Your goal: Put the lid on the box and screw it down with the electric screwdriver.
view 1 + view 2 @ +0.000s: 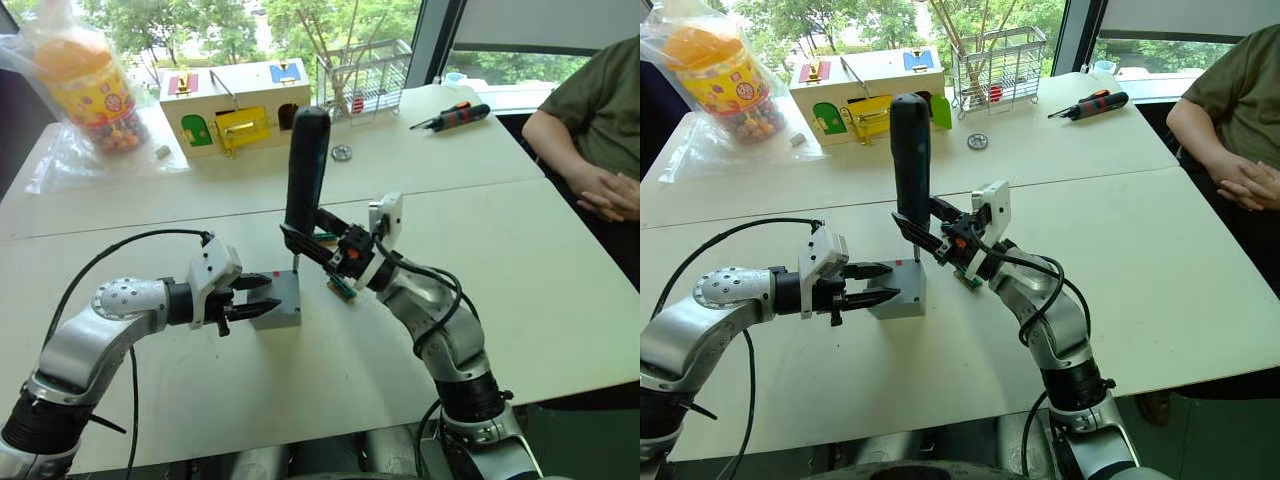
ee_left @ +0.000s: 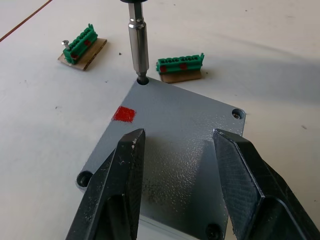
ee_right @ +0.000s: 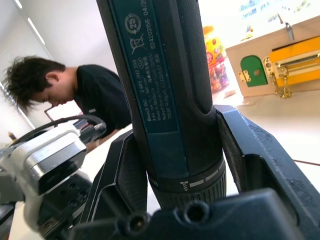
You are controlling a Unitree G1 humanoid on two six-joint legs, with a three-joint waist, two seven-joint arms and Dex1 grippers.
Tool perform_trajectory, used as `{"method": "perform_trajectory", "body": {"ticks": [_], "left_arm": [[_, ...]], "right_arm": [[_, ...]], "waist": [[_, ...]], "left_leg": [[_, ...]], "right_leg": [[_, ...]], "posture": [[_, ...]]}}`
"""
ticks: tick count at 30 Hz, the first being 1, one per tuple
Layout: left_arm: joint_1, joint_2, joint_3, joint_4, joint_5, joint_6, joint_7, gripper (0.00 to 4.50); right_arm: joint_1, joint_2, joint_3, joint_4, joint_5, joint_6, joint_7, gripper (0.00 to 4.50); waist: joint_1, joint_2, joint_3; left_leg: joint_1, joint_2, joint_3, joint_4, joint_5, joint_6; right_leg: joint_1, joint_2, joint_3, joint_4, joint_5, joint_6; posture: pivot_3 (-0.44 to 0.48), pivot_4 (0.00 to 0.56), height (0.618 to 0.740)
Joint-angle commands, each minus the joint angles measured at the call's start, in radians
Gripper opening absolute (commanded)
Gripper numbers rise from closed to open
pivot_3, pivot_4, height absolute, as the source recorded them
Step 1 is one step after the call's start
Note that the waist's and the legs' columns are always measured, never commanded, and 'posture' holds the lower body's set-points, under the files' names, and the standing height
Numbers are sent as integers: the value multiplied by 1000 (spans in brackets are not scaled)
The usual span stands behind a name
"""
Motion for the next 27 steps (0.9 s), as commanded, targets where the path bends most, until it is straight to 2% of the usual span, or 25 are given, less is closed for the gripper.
{"method": "perform_trajectory", "body": {"ticks": [1, 7, 20, 27], "left_arm": [[20, -7, -17, 23, 19, -2, 1, 2151], [27, -20, -20, 27, 28, -8, 8, 2151], [67, -22, -37, 53, 60, -28, 8, 2151], [61, -33, -38, 54, 65, -29, 12, 2151]], "right_arm": [[21, 4, 60, -18, 13, 56, 12, 1778], [15, -14, 90, 27, -57, 22, 19, 1778], [-6, -17, 117, 130, -154, -16, -15, 1778], [12, -8, 113, 140, -144, -11, -17, 1778]], "waist": [[0, 0, -2], [-4, 1, -3], [-3, 6, -17], [11, 6, -24]], "left_leg": [[1, 0, 0, -1, 0, 0], [10, 1, 1, -8, -3, 5], [14, 2, 1, -8, -3, 5], [31, 2, 1, -12, -6, 9]], "right_leg": [[0, 0, 0, 0, 0, 0], [7, 0, 0, -3, 0, 0], [15, 1, 0, -11, 0, 0], [29, 1, 0, -17, -2, 1]], "posture": [[0, 150, 740], [0, 150, 740], [0, 150, 740], [0, 150, 740]]}}
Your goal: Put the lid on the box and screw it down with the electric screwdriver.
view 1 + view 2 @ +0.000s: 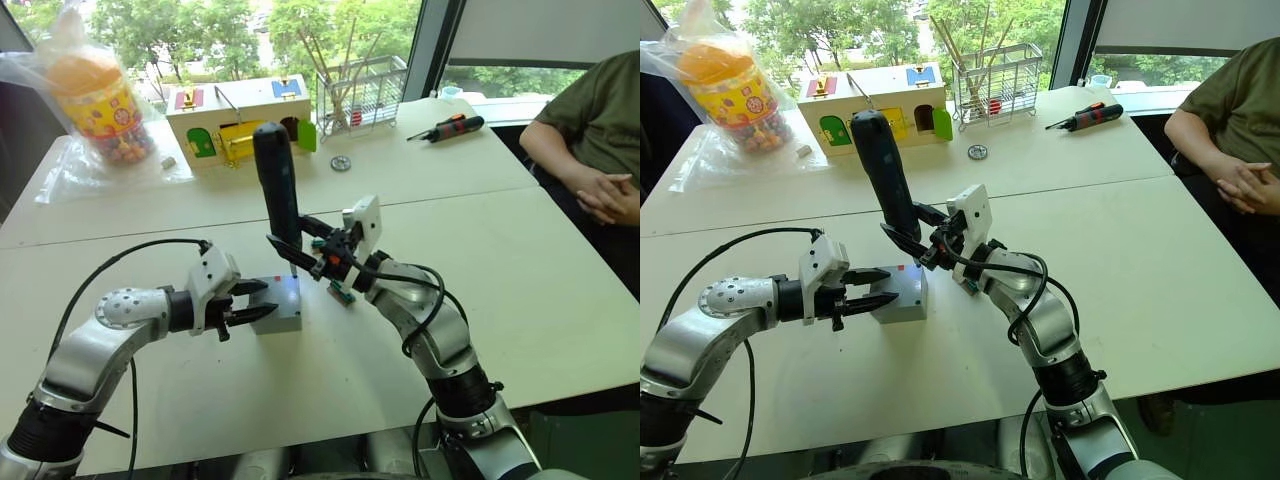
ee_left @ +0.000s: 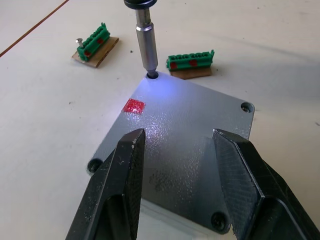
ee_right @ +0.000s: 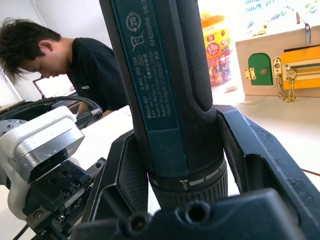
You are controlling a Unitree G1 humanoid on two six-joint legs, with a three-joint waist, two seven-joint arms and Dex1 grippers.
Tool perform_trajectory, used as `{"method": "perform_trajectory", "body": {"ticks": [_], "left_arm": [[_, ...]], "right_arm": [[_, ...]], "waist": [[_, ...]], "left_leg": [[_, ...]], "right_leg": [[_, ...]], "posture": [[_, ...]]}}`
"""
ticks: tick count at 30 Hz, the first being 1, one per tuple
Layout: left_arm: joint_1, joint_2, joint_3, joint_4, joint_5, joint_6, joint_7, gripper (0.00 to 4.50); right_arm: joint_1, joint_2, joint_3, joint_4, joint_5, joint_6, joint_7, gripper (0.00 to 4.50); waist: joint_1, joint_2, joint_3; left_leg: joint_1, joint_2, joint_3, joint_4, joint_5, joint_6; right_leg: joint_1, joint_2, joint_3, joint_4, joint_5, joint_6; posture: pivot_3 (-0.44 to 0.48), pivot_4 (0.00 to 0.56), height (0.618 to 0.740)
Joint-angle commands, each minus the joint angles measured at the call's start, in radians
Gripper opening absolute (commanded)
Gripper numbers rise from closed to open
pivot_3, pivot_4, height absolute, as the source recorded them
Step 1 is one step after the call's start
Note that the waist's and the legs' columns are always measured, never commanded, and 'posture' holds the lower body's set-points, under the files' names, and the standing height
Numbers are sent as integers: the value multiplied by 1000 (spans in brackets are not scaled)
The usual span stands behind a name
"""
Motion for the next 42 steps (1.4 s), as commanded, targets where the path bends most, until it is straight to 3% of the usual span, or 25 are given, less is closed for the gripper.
{"method": "perform_trajectory", "body": {"ticks": [1, 19, 26, 33, 38, 42], "left_arm": [[12, -6, -32, 19, 22, 14, 4, 2151], [-10, -27, -72, 41, 47, 0, 0, 2151], [-23, -30, -81, 58, 48, -4, -15, 2151], [-83, -9, -29, 46, -46, 73, -76, 2151], [-175, -24, 92, 17, -219, 197, -68, 2151], [-206, 0, 100, -9, -239, 222, -70, 2151]], "right_arm": [[42, 3, 27, 64, -11, 42, 1, 1778], [74, 14, -8, 33, -13, -34, -9, 1778], [48, 20, -65, -96, 73, 18, -15, 1778], [-205, -21, -269, -246, 292, 238, -84, 1778], [-402, -63, -445, -183, 381, 391, -251, 1778], [-465, -110, -510, -130, 440, 479, -285, 1778]], "waist": [[6, 0, -2], [15, 0, -3], [16, 0, -2], [16, 3, 6], [14, 1, 9], [13, 2, 11]], "left_leg": [[0, 0, 0, 0, 0, 0], [0, 0, 0, 0, -1, -1], [-1, 0, -1, 0, -1, -1], [-7, 0, -1, -1, -1, -1], [-21, 0, -3, 2, 1, -4], [-21, 0, -3, 2, 2, -4]], "right_leg": [[0, 0, 0, 0, 0, 0], [0, 0, 1, -1, -1, 0], [0, 0, 1, -3, -1, 0], [-5, -1, 1, -4, -1, 0], [-15, -1, 0, 2, -1, 0], [-15, -1, 0, 2, -1, 0]], "posture": [[0, 150, 740], [0, 150, 740], [0, 150, 740], [0, 150, 740], [0, 150, 740], [0, 150, 740]]}}
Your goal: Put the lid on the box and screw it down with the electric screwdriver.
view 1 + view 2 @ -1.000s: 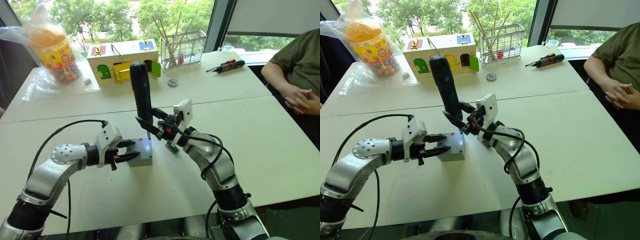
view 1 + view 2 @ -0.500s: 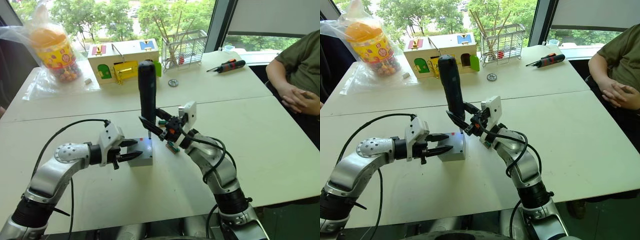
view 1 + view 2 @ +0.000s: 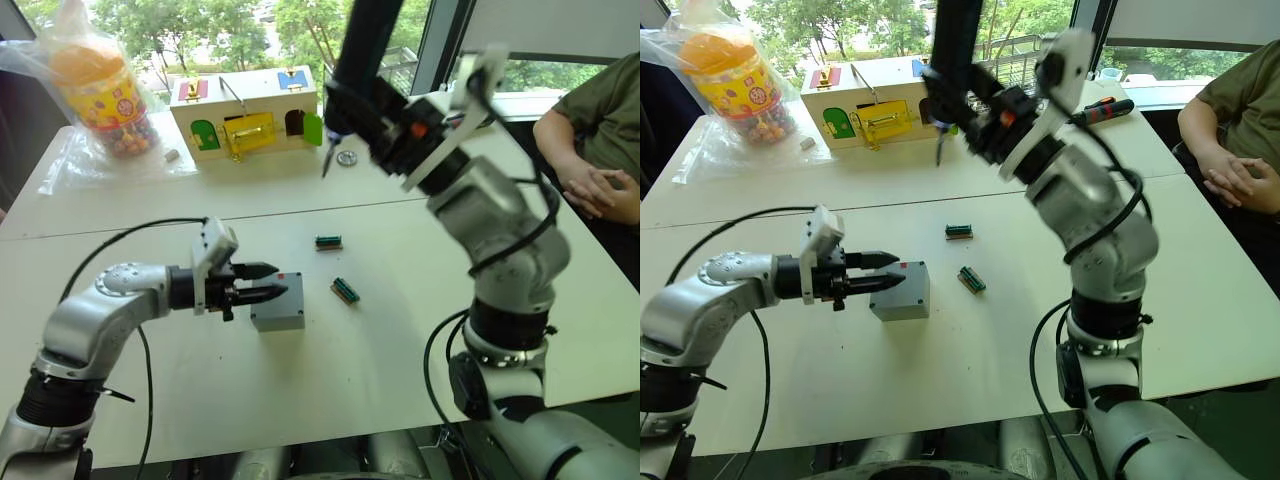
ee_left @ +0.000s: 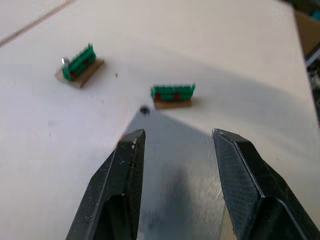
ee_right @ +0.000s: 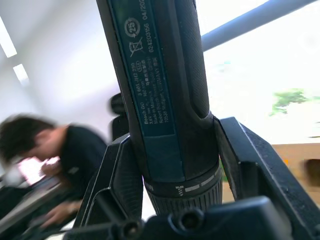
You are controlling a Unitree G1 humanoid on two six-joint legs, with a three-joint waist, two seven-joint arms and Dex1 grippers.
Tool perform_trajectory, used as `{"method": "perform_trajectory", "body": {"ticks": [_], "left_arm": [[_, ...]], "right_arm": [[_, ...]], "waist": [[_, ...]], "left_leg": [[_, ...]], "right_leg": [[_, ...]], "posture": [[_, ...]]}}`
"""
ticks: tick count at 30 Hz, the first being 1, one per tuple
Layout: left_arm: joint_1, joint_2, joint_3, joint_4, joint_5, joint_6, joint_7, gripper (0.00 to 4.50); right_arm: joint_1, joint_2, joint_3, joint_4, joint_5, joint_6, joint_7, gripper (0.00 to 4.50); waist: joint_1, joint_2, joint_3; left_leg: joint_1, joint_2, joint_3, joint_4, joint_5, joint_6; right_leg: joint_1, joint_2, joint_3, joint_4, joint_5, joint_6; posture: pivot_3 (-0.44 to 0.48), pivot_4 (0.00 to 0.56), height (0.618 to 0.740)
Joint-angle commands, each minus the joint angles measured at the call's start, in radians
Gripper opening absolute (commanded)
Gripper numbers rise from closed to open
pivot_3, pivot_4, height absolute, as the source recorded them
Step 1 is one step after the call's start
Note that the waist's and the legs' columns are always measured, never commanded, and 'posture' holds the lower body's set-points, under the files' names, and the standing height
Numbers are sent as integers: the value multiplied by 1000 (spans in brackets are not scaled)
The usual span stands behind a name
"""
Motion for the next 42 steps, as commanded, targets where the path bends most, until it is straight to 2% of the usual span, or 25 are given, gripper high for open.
{"method": "perform_trajectory", "body": {"ticks": [1, 5, 9, 10, 12, 14, 16, 23, 33, 35, 39, 42], "left_arm": [[-30, 14, 20, -33, -22, 9, 3, 2151], [-77, 38, -54, -48, 65, -49, -7, 2151], [-109, 67, -126, -72, 124, -115, -60, 2151], [-118, 63, -133, -70, 129, -122, -62, 2151], [-154, 47, -170, -61, 156, -150, -73, 2151], [-178, 16, -200, -52, 166, -161, -73, 2151], [-177, -7, -220, -50, 163, -162, -78, 2151], [-154, -24, -284, -1, 243, -230, -104, 2151], [-135, -32, -263, 30, 267, -247, -94, 2151], [-135, -25, -250, 35, 264, -244, -91, 2151], [-141, 13, -160, 67, 229, -214, -89, 2151], [-160, 28, -73, 135, 214, -212, -66, 2151]], "right_arm": [[-47, -27, -57, 12, 71, 64, -28, 1778], [-65, -220, -46, 89, 47, 308, -47, 1778], [-4, -516, 64, 142, -21, 402, 92, 1778], [0, -552, 75, 157, -20, 424, 114, 1778], [-17, -617, 63, 267, 35, 625, 165, 1778], [-27, -662, 83, 352, 58, 746, 224, 1778], [-42, -675, 102, 422, 86, 804, 266, 1778], [-118, -661, 201, 685, -26, 800, 260, 1778], [-142, -652, 316, 772, -111, 728, 359, 1778], [-141, -648, 324, 777, -126, 711, 374, 2805], [-136, -649, 321, 759, -170, 626, 383, 4329], [-151, -612, 234, 740, -156, 556, 389, 4460]], "waist": [[-2, 2, 1], [2, 1, 7], [6, 1, 8], [5, 1, 9], [0, 0, 10], [-3, 0, 11], [-6, 0, 12], [0, 2, 16], [0, 0, 17], [0, 0, 17], [1, 0, 17], [-1, 0, 17]], "left_leg": [[0, 0, 0, 0, 0, 0], [-2, 0, 1, 1, 0, 0], [-15, -1, 1, 5, 2, -2], [-16, -2, 2, 5, 2, -3], [-16, -2, 4, 6, 1, -1], [-16, -1, 4, 6, 0, 2], [-16, 0, 5, 6, 0, 2], [-15, 1, 5, 6, 0, 2], [-16, 0, 5, 8, 1, -1], [-16, 0, 5, 8, 1, -1], [-16, 0, 5, 8, 1, 0], [-16, 0, 5, 8, 2, -1]], "right_leg": [[0, 0, 0, 0, 0, 0], [-2, 0, 1, 1, 0, 0], [-13, -1, 0, 1, 0, 0], [-13, -1, 0, 0, 0, 0], [-13, -3, 0, 0, 0, 0], [-13, -3, 1, 0, 0, 0], [-13, -2, 1, 0, 1, 0], [-14, 0, 1, 2, 1, 0], [-14, 0, 0, 2, 1, 0], [-14, 0, 0, 2, 1, 0], [-14, 0, 0, 3, 1, 0], [-14, 1, 0, 3, 1, 0]], "posture": [[0, 150, 740], [0, 150, 740], [0, 150, 740], [0, 150, 740], [0, 150, 740], [0, 150, 740], [0, 150, 740], [0, 150, 740], [0, 150, 740], [0, 150, 740], [0, 150, 740], [0, 150, 740]]}}
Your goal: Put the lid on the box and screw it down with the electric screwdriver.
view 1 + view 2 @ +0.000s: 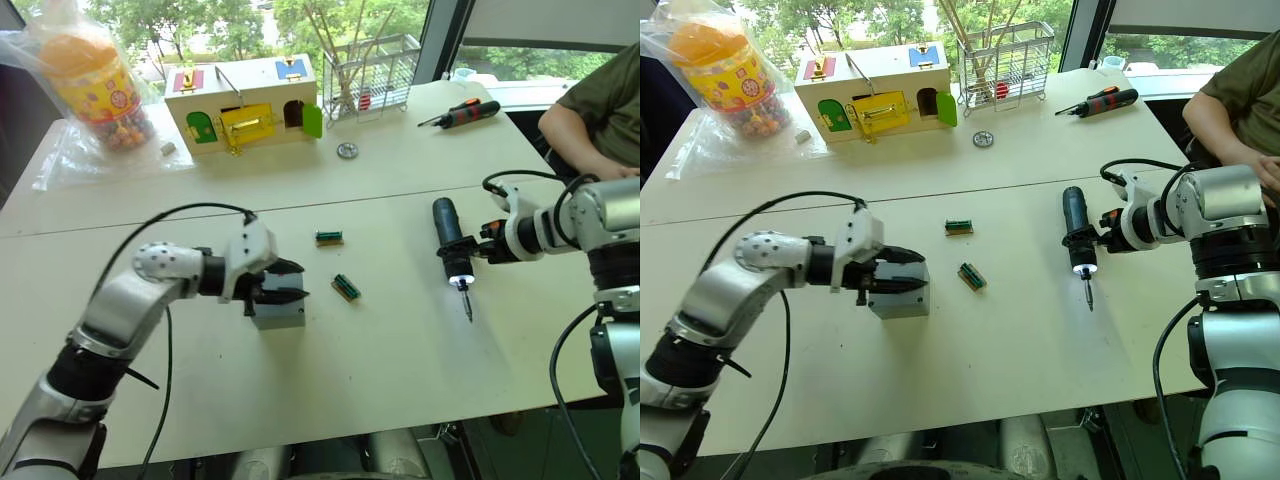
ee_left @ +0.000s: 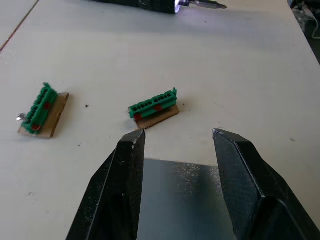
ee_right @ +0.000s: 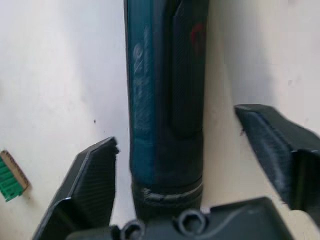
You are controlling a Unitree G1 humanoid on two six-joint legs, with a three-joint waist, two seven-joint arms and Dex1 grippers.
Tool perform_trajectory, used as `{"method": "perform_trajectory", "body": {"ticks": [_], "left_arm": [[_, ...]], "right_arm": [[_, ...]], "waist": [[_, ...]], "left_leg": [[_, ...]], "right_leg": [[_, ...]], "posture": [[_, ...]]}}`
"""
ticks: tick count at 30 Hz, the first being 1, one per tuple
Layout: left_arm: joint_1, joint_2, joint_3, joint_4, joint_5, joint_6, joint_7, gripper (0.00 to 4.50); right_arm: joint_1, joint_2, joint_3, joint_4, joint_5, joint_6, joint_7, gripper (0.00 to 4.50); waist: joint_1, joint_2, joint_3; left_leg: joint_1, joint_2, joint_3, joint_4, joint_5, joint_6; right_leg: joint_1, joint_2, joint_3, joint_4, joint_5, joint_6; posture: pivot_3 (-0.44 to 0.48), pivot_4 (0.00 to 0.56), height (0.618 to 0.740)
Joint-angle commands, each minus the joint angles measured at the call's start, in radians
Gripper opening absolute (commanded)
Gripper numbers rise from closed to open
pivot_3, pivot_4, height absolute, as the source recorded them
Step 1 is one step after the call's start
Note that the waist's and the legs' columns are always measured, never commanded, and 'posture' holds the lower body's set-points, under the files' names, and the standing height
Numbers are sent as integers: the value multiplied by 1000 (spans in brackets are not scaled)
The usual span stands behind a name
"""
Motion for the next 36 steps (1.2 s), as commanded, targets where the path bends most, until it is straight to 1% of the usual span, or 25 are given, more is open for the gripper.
{"method": "perform_trajectory", "body": {"ticks": [1, 3, 4, 6, 7, 9, 10, 12, 14, 16, 18, 21, 23, 26, 31, 36], "left_arm": [[-36, 7, 137, 73, -32, 1, 42, 2151], [-39, -3, 202, 125, -47, 10, 76, 2151], [-32, -10, 229, 143, -48, 4, 97, 2151], [-19, -31, 265, 184, -23, -28, 154, 2151], [-14, -39, 275, 205, -4, -31, 188, 2151], [50, -34, 275, 183, 15, -14, 213, 2151], [80, -26, 272, 164, 16, -3, 212, 2151], [128, -14, 277, 134, 6, 9, 202, 2151], [209, 5, 281, 66, -10, 51, 193, 2151], [273, 23, 282, 12, -19, 84, 185, 2151], [316, 31, 277, -39, -30, 109, 187, 2151], [343, 38, 266, -86, -46, 131, 180, 2151], [346, 36, 247, -99, -39, 135, 182, 2151], [341, 33, 222, -94, -20, 125, 180, 2151], [283, 5, 153, -54, 7, 92, 181, 2151], [204, -40, 97, 27, 46, 42, 172, 2151]], "right_arm": [[-36, 32, -111, -79, 10, -134, 18, 4460], [-12, 64, -162, -203, 28, -251, 36, 4460], [9, 90, -205, -287, 71, -273, 53, 4460], [71, 125, -258, -456, 176, -256, 109, 4460], [121, 132, -259, -557, 221, -259, 147, 4460], [268, 134, -173, -807, 267, -292, 197, 4460], [318, 137, -137, -886, 276, -302, 204, 4460], [374, 155, -92, -965, 277, -315, 187, 4460], [454, 175, -17, -1036, 266, -341, 179, 4460], [508, 197, 41, -1064, 238, -370, 158, 4460], [532, 218, 90, -1051, 195, -408, 136, 4460], [545, 271, 113, -1025, 198, -415, 112, 4460], [551, 291, 150, -996, 166, -436, 103, 4460], [553, 304, 186, -973, 132, -459, 97, 4460], [535, 331, 244, -927, 55, -491, 67, 4460], [529, 389, 252, -914, 53, -475, 47, 4460]], "waist": [[-1, 0, 0], [-2, 0, 0], [-3, 0, 0], [-1, 0, 0], [-1, -1, 0], [4, -4, -2], [3, -5, -3], [2, -6, -2], [1, -7, -1], [2, -8, -2], [5, -8, -2], [8, -8, -2], [8, -8, -2], [5, -8, -2], [4, -8, -2], [4, -8, -2]], "left_leg": [[0, 0, 0, 0, 0, 0], [0, 0, 0, 0, 0, -1], [0, 0, 0, 0, 0, -1], [0, 0, 0, -1, 1, -2], [0, 1, -1, -1, 1, -2], [0, 1, -3, -1, 1, -2], [0, 1, -4, -1, 1, -2], [0, 0, -3, 0, 0, -2], [-1, -1, -2, 2, 0, -1], [0, -1, -2, 3, -1, 2], [2, 0, -3, 2, -2, 2], [1, 0, -4, 2, -1, 2], [1, 0, -4, 2, -1, 1], [2, 0, -4, 1, 0, 0], [2, 0, -4, 1, 0, -1], [1, 0, -4, 1, 1, -2]], "right_leg": [[0, 0, 0, 0, 0, 0], [0, 0, 0, 0, 0, 0], [-1, 0, 0, 1, 0, 0], [-1, 0, 0, 1, 0, 0], [-1, 0, -1, 0, 0, 0], [0, 0, -3, 0, 0, 0], [0, -1, -3, 0, 0, 0], [1, -1, -2, 0, 0, 0], [0, -2, -1, 0, 0, 0], [2, -3, 0, 0, 2, 1], [3, -2, 0, 0, 2, 1], [3, -2, -1, 0, 2, 1], [3, -2, -1, 0, 2, 1], [3, -2, -1, 0, 2, 1], [2, -2, -1, 0, 2, 1], [2, -1, -2, 0, 2, 1]], "posture": [[0, 150, 740], [0, 150, 740], [0, 150, 740], [0, 150, 740], [0, 150, 740], [0, 150, 740], [0, 150, 740], [0, 150, 740], [0, 150, 740], [0, 150, 740], [0, 150, 740], [0, 150, 740], [0, 150, 740], [0, 150, 740], [0, 150, 740], [0, 150, 740]]}}
